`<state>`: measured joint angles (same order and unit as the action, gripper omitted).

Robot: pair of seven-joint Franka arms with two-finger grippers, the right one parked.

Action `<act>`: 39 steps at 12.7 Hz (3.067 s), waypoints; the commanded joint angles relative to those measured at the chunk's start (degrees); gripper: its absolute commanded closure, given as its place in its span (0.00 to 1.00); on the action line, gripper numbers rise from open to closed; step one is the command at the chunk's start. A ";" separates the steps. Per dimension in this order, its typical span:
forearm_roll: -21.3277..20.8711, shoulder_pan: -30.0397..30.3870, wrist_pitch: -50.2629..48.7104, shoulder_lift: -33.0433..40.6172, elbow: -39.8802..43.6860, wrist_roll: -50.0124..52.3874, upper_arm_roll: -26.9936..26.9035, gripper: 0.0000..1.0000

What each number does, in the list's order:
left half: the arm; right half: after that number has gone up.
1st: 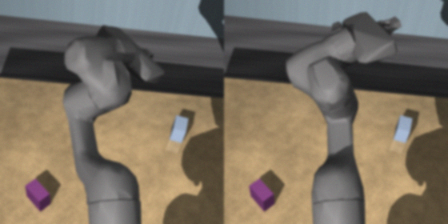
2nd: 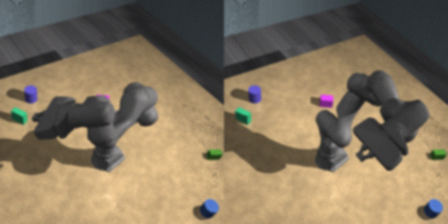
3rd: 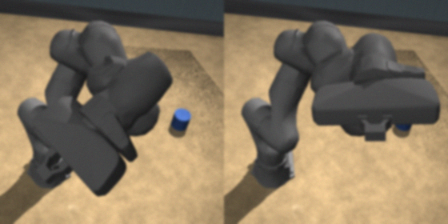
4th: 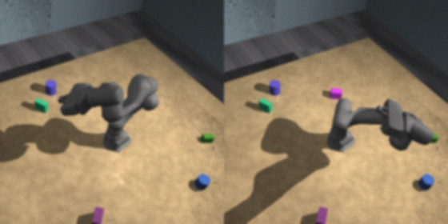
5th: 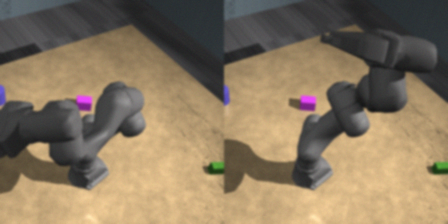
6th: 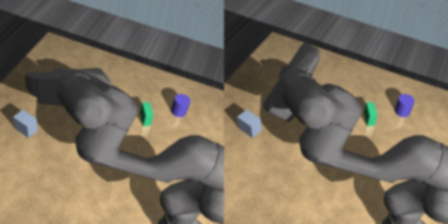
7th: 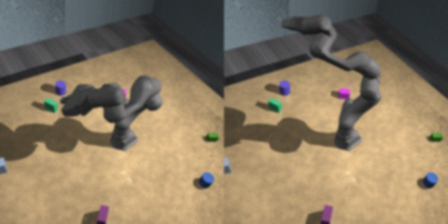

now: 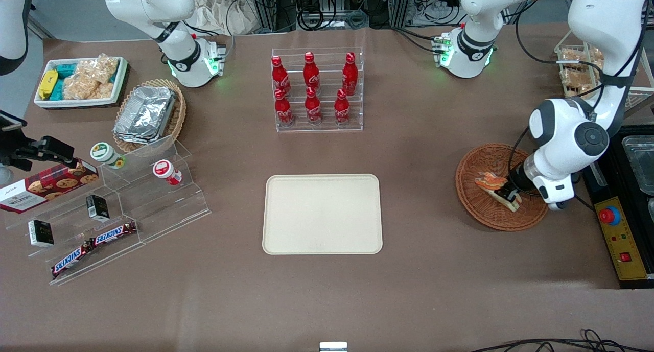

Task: Place sandwich from basket to tray
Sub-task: 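Close the left gripper on the wrapped sandwich in the basket, then lift the sandwich and carry it with the left gripper to the tray, then lower the sandwich onto the tray and open the left gripper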

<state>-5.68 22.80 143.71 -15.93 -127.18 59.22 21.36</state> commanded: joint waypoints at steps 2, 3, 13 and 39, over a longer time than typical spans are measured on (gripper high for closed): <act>-1.00 0.41 -11.73 2.31 7.26 0.72 0.79 1.00; -0.74 0.15 -17.09 2.13 11.30 0.54 0.96 1.00; -4.23 -15.72 -29.28 -5.75 34.08 -2.18 13.18 1.00; -23.60 -25.89 -31.82 -20.13 47.04 -2.97 13.00 0.00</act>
<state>-30.20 -5.80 113.47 -41.12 -77.37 57.11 33.97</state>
